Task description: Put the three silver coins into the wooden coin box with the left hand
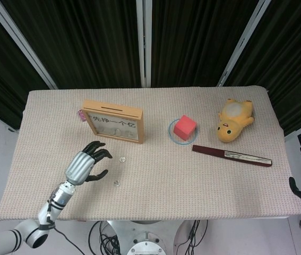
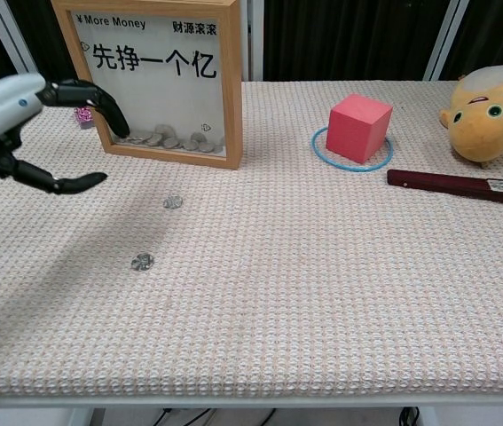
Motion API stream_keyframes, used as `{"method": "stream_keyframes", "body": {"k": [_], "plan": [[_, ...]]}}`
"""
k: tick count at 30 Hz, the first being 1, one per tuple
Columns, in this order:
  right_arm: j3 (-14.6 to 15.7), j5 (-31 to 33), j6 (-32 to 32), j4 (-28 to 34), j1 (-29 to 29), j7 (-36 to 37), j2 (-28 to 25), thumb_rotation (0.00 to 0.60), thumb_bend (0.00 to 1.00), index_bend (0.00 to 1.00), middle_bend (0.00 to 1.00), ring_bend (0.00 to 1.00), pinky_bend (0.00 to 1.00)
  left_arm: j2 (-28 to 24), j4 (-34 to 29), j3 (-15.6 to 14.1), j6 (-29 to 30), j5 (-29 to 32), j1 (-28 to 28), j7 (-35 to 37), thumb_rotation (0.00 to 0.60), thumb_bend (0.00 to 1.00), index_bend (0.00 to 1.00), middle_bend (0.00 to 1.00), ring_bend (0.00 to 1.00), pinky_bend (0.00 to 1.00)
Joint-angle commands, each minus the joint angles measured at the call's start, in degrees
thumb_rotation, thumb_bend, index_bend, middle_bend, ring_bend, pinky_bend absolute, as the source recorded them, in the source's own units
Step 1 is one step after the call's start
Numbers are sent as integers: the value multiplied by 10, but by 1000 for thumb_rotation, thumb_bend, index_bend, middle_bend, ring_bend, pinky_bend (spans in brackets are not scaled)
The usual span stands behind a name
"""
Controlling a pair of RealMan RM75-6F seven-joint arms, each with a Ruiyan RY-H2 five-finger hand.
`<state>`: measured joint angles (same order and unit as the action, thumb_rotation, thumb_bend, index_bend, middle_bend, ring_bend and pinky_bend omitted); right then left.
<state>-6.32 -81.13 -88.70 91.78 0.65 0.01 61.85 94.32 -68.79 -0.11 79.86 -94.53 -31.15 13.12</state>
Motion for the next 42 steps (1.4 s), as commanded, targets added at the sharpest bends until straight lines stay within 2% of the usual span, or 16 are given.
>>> {"method": "stream_keyframes", "body": {"k": [1, 7, 16, 27, 35, 42], "plan": [[1, 1, 1, -3, -2, 4, -1, 600, 320, 0, 0, 0, 0, 62, 76, -5, -19, -7, -8, 33, 600, 263, 369, 345, 162, 171], [1, 1, -1, -6, -5, 9, -3, 600, 320, 0, 0, 0, 0, 119, 162, 0, -39, -5, -22, 56, 600, 263, 369, 341, 162, 178], [2, -8, 5, -10, 1, 1, 2, 600, 320, 0, 0, 0, 0, 169, 244, 14, -77, 15, -41, 61, 600, 264, 368, 321, 161, 178], [5, -21, 14, -6, 11, -12, 11, 600, 320, 0, 0, 0, 0, 178, 260, 25, -90, 32, -48, 47, 600, 275, 373, 313, 161, 178], [5, -18, 13, -7, 10, -13, 11, 600, 320, 0, 0, 0, 0, 178, 280, 13, -110, 27, -56, -2, 600, 285, 404, 312, 161, 145], [5, -15, 17, -9, 10, -9, 10, 600, 321, 0, 0, 0, 0, 183, 284, 15, -110, 30, -57, -13, 600, 286, 407, 307, 160, 125]]}}
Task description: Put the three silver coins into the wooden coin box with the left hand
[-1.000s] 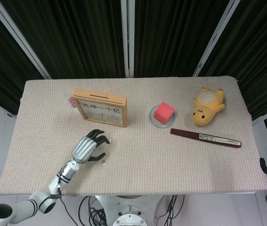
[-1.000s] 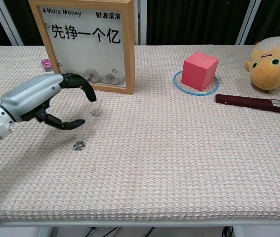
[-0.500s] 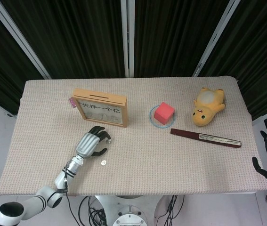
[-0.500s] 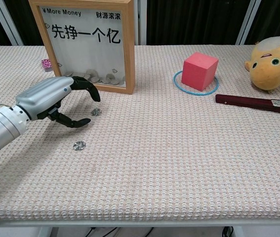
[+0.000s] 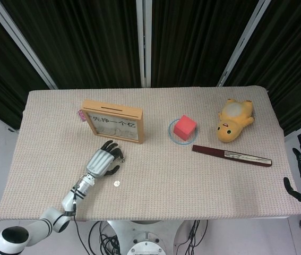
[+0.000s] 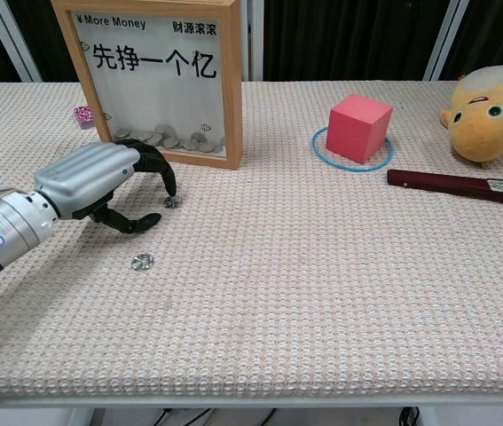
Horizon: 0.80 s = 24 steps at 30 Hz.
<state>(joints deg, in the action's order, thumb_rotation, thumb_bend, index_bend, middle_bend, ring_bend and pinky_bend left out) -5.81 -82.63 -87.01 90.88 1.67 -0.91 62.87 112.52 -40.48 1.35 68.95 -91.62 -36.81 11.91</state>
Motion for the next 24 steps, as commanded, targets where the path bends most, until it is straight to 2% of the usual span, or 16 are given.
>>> {"method": "stream_keyframes", "body": {"k": [1, 24], "plan": [[0, 0, 1, -1, 1, 0, 0, 600, 321, 0, 0, 0, 0, 1, 1, 0, -2, 2, -1, 0, 600, 285, 407, 306, 158, 125], [0, 6, 12, -7, 4, 6, 0, 600, 322, 0, 0, 0, 0, 3, 6, -4, -15, 4, -10, 6, 600, 285, 383, 293, 144, 126]]}}
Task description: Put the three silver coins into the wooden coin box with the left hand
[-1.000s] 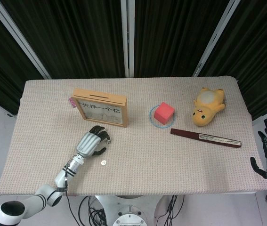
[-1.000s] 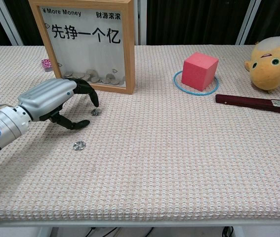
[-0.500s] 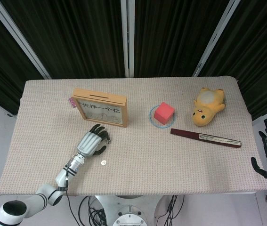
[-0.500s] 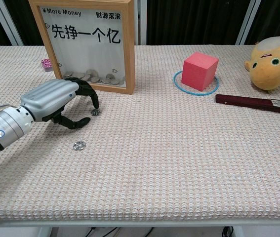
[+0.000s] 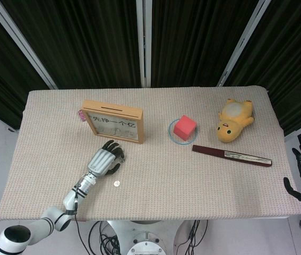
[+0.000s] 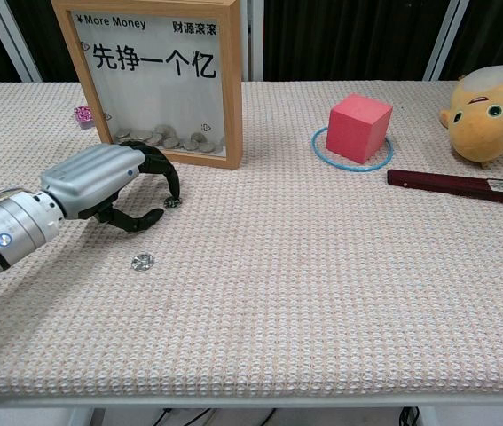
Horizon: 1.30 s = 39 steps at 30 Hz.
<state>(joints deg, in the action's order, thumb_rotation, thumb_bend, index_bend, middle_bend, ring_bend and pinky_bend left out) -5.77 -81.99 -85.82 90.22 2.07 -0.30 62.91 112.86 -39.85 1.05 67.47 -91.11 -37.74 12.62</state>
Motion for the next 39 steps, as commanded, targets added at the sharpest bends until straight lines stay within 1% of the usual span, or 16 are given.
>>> {"method": "stream_keyframes", "body": {"k": [1, 15, 26, 39], "plan": [[0, 0, 0, 0, 0, 0, 0, 600, 322, 0, 0, 0, 0, -2, -1, -2, -1, -2, -2, -2, 600, 284, 378, 292, 144, 126], [1, 0, 3, -5, 1, 4, 2, 600, 325, 0, 0, 0, 0, -5, -6, -4, -10, -2, -9, -10, 600, 284, 377, 290, 144, 127], [1, 3, 6, -7, 2, 5, 2, 600, 324, 0, 0, 0, 0, 2, 11, -6, -14, -5, -16, -14, 600, 284, 388, 290, 144, 128], [1, 6, 13, -8, 4, 9, 2, 600, 326, 0, 0, 0, 0, 11, 32, -4, -14, -5, -23, -6, 600, 284, 442, 296, 144, 134]]}}
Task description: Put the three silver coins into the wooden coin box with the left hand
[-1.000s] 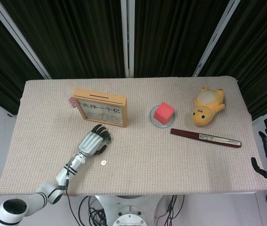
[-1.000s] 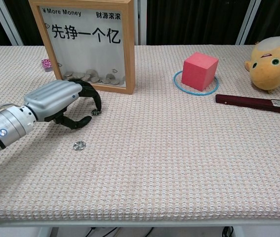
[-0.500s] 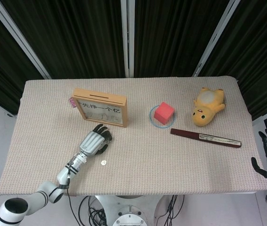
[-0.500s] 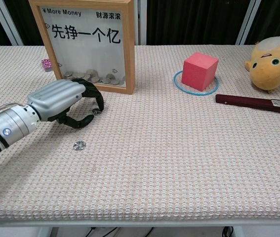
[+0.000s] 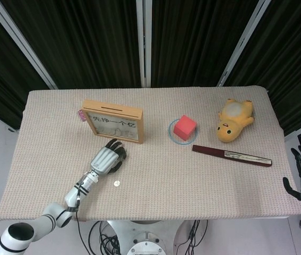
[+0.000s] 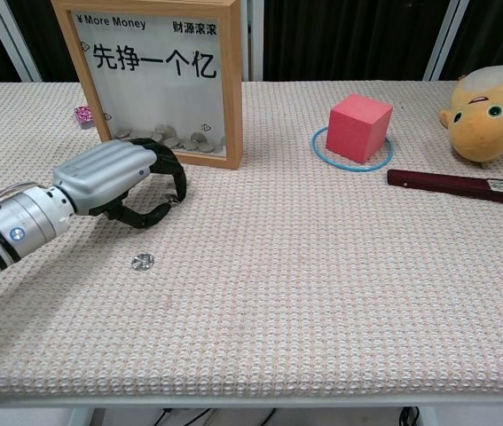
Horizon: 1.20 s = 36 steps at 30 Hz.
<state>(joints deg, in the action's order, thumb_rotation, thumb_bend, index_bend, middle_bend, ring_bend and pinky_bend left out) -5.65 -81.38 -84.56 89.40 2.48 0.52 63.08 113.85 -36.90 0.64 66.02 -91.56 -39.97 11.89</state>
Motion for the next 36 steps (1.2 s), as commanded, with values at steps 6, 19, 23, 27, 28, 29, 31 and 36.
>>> {"method": "stream_keyframes", "body": {"k": [6, 19, 23, 27, 28, 29, 31, 36], "plan": [[0, 1, 1, -1, 0, 1, 0, 600, 326, 0, 0, 0, 0, 8, 14, 0, 0, -1, -6, 6, 600, 284, 467, 300, 144, 135], [1, 4, 4, -2, 0, 2, 0, 600, 326, 0, 0, 0, 0, 26, 53, 2, 36, -7, -5, 6, 600, 285, 503, 336, 168, 151], [1, 4, 4, -3, 0, 3, -1, 600, 326, 0, 0, 0, 0, 32, 65, 2, 46, -8, -4, 7, 600, 292, 505, 341, 169, 152], [2, 3, 4, -2, -1, 3, -1, 600, 327, 0, 0, 0, 0, 37, 73, 2, 54, -9, -2, 10, 600, 321, 521, 346, 173, 152], [2, 3, 4, -2, -1, 3, -1, 600, 327, 0, 0, 0, 0, 38, 74, 1, 54, -8, -1, 11, 600, 329, 525, 346, 173, 152], [2, 3, 4, -2, -1, 3, -1, 600, 327, 0, 0, 0, 0, 38, 75, 1, 54, -8, -1, 13, 600, 333, 528, 346, 173, 152], [2, 3, 4, -2, -1, 2, -1, 600, 326, 0, 0, 0, 0, 39, 77, 0, 54, -8, -1, 17, 600, 343, 537, 346, 173, 152], [2, 5, 6, -2, 0, 3, -1, 600, 327, 0, 0, 0, 0, 40, 77, 1, 54, -6, -1, 25, 600, 375, 544, 347, 173, 152]]}}
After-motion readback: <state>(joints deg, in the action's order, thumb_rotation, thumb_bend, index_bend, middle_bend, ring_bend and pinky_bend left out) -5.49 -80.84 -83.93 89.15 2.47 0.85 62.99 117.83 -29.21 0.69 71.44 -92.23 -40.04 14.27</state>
